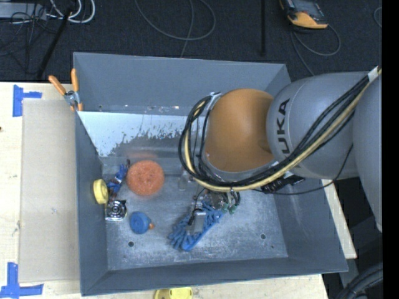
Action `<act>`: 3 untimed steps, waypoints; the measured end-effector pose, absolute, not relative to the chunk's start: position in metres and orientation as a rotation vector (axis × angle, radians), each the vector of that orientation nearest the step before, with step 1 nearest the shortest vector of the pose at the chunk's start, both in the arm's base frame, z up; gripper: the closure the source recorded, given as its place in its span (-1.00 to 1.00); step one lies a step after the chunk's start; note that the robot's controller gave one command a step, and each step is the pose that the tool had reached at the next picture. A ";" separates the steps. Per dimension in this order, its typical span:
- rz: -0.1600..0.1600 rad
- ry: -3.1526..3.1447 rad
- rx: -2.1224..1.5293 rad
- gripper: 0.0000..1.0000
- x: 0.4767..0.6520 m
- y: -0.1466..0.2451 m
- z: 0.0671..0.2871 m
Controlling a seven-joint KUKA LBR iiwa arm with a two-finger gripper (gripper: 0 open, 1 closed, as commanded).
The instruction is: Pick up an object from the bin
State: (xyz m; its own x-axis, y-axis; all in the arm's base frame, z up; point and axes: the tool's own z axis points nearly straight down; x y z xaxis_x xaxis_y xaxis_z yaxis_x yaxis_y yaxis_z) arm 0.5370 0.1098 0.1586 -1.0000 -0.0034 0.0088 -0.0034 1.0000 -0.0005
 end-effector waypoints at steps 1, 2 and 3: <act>0.000 -3.140 0.001 -1.00 0.539 0.109 0.163; -0.001 -3.142 0.123 -1.00 0.522 0.086 0.121; -0.001 -3.132 0.213 1.00 0.512 0.066 0.075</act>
Offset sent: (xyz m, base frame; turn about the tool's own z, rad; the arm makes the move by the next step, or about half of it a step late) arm -0.0329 -0.0488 -0.0790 -0.1417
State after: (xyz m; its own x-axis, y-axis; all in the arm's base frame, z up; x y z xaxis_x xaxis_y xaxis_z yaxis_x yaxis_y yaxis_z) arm 0.5118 0.0663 0.0752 -0.9908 -0.1355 0.0023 -0.1355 0.9908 0.0006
